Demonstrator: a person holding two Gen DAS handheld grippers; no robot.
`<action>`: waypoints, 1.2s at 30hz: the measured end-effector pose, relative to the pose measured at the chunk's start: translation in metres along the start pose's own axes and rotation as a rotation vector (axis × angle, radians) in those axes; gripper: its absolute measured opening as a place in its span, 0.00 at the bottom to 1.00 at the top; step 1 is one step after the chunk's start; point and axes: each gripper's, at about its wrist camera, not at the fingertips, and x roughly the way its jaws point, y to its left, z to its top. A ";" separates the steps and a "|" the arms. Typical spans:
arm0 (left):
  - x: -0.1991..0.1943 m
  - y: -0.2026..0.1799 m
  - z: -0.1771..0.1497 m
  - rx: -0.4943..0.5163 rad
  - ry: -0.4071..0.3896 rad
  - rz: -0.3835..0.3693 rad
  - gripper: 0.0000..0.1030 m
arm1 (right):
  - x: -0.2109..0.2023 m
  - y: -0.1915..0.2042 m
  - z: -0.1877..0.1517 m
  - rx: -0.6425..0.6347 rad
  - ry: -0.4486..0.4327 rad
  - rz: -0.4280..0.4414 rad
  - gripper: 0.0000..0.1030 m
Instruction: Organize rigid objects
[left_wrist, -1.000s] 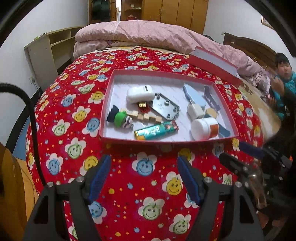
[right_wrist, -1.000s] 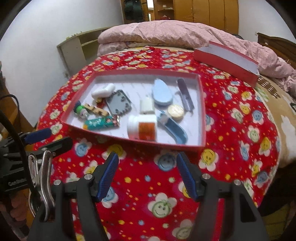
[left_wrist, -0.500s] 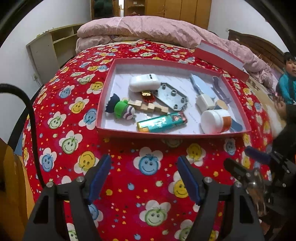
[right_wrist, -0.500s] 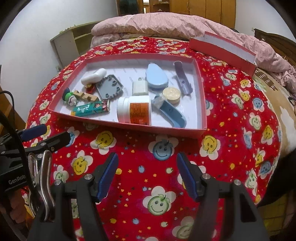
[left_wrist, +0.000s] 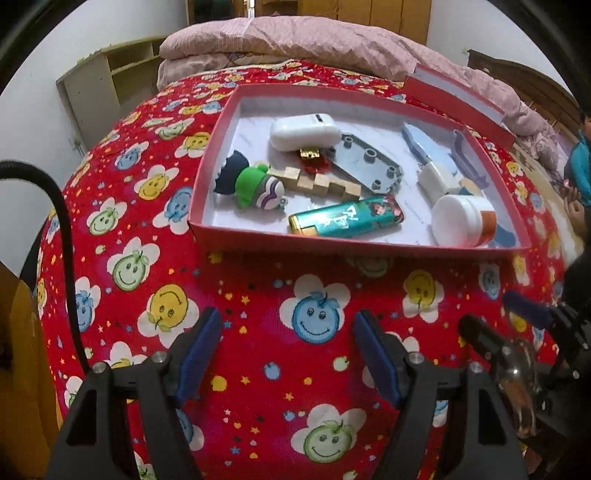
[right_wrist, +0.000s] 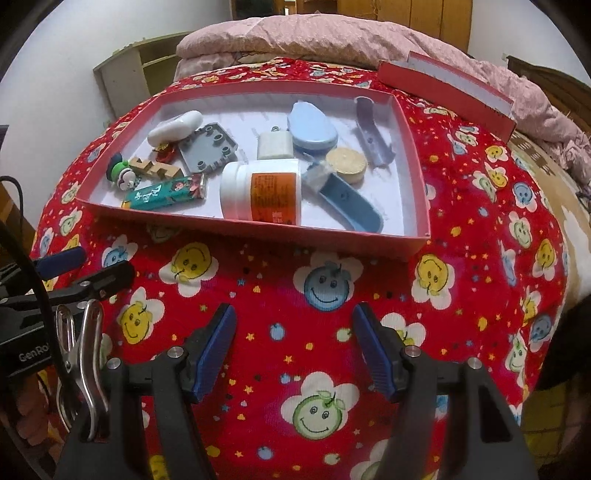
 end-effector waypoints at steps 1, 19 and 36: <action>0.000 -0.001 0.000 0.005 0.000 0.004 0.76 | 0.000 0.001 -0.001 -0.005 -0.004 0.000 0.68; 0.002 -0.003 -0.001 0.012 -0.004 0.010 0.77 | 0.001 0.001 -0.002 0.002 -0.021 0.005 0.72; 0.002 -0.003 -0.001 0.012 -0.004 0.011 0.77 | 0.001 0.002 -0.002 0.002 -0.022 0.004 0.73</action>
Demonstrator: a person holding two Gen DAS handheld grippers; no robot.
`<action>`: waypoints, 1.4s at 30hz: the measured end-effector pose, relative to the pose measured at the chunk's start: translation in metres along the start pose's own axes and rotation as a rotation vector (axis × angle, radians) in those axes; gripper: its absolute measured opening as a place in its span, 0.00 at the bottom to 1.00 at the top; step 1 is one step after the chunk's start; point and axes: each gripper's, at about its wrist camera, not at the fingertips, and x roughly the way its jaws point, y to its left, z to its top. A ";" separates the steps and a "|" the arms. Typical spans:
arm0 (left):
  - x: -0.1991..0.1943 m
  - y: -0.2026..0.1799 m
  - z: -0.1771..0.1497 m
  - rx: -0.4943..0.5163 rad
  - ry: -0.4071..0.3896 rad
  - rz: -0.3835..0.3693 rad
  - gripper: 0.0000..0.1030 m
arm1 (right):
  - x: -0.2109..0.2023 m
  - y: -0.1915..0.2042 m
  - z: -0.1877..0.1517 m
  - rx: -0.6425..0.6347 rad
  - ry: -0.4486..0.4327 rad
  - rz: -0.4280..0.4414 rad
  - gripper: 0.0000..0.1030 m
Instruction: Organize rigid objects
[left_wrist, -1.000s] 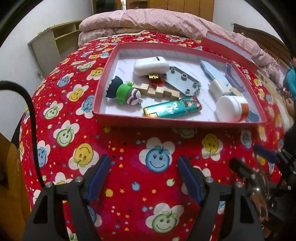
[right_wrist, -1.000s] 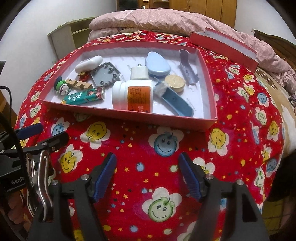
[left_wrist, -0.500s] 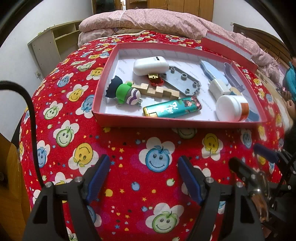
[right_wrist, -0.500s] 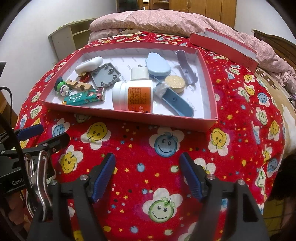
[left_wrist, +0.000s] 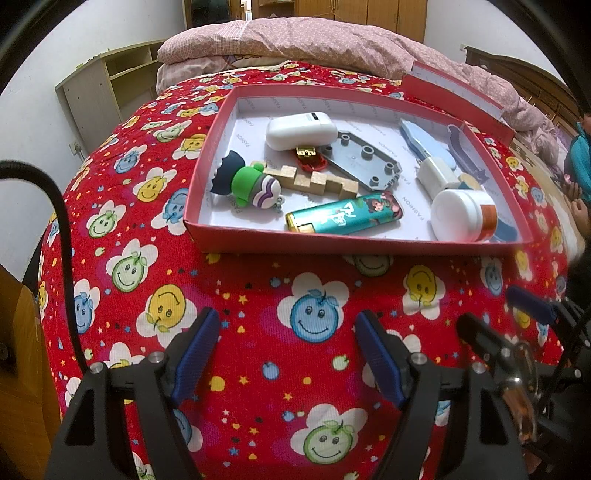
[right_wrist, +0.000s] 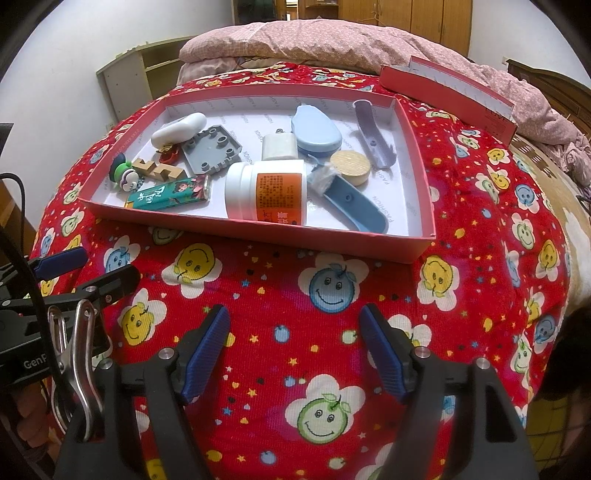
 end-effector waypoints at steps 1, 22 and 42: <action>-0.001 0.000 0.000 0.000 0.000 0.000 0.77 | 0.000 0.000 0.000 0.000 0.000 0.000 0.73; 0.000 0.000 0.000 -0.001 0.004 0.003 0.78 | 0.001 0.000 0.000 0.001 -0.001 0.000 0.74; 0.000 0.002 -0.001 -0.006 0.002 0.007 0.81 | 0.001 0.000 0.000 0.001 -0.002 0.001 0.75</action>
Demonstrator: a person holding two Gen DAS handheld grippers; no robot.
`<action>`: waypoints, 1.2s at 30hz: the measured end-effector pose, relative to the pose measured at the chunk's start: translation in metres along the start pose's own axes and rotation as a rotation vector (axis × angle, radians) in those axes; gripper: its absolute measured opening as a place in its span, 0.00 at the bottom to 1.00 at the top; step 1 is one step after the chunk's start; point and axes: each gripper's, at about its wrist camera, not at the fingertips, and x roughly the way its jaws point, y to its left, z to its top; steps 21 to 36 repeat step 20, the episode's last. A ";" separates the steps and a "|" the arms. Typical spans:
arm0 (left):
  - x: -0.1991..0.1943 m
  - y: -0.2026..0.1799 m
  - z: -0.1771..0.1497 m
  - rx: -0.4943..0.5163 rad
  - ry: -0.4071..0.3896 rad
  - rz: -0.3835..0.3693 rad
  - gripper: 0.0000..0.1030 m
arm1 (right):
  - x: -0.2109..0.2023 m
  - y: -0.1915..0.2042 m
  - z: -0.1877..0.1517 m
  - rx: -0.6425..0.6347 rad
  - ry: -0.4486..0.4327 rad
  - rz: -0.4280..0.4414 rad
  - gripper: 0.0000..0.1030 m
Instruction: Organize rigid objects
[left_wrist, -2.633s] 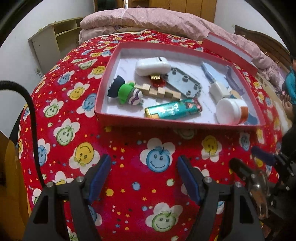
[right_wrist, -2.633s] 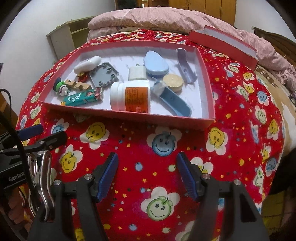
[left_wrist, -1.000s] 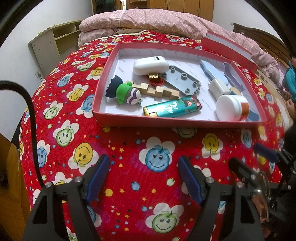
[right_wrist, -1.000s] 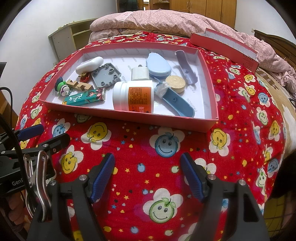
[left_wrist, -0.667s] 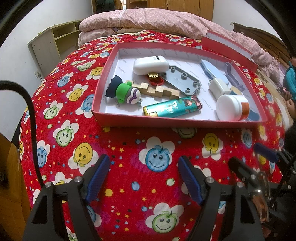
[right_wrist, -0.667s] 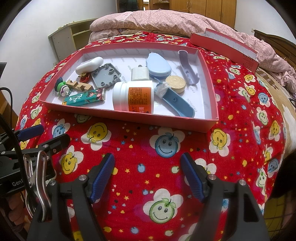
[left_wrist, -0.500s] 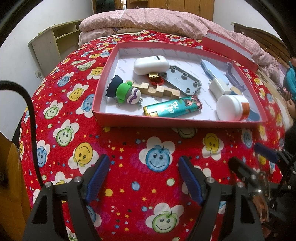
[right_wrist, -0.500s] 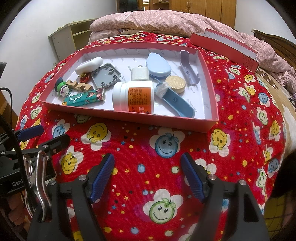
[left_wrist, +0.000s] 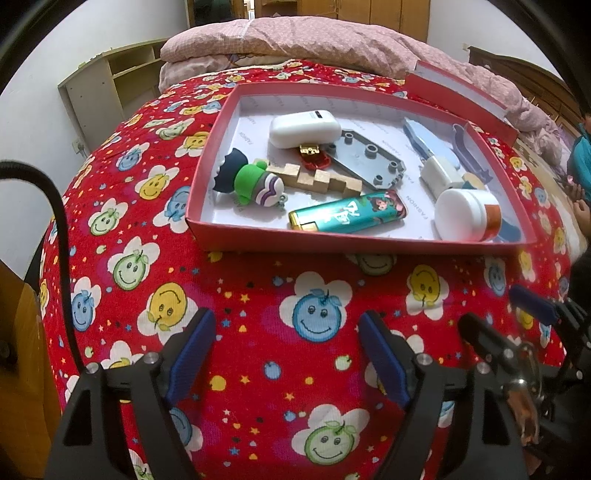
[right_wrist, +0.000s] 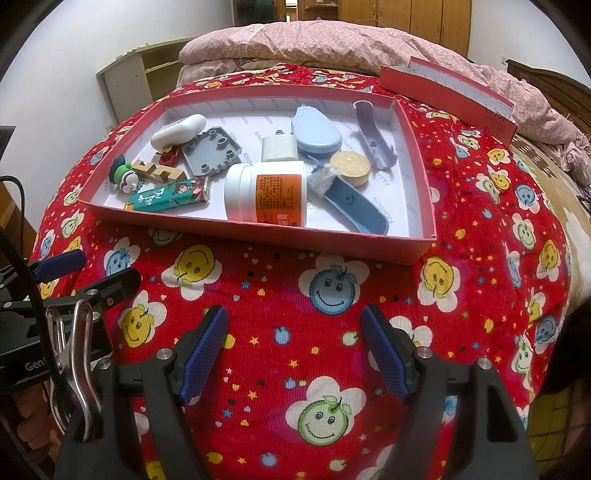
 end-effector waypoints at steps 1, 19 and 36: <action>0.000 0.000 0.000 0.000 0.001 0.000 0.81 | 0.000 0.000 0.000 0.000 0.000 0.000 0.75; 0.000 0.000 0.000 0.002 0.002 0.001 0.83 | 0.000 0.000 -0.001 0.000 -0.001 0.001 0.75; 0.000 0.001 -0.001 0.001 0.003 0.001 0.83 | 0.000 0.000 0.000 0.000 -0.001 0.001 0.75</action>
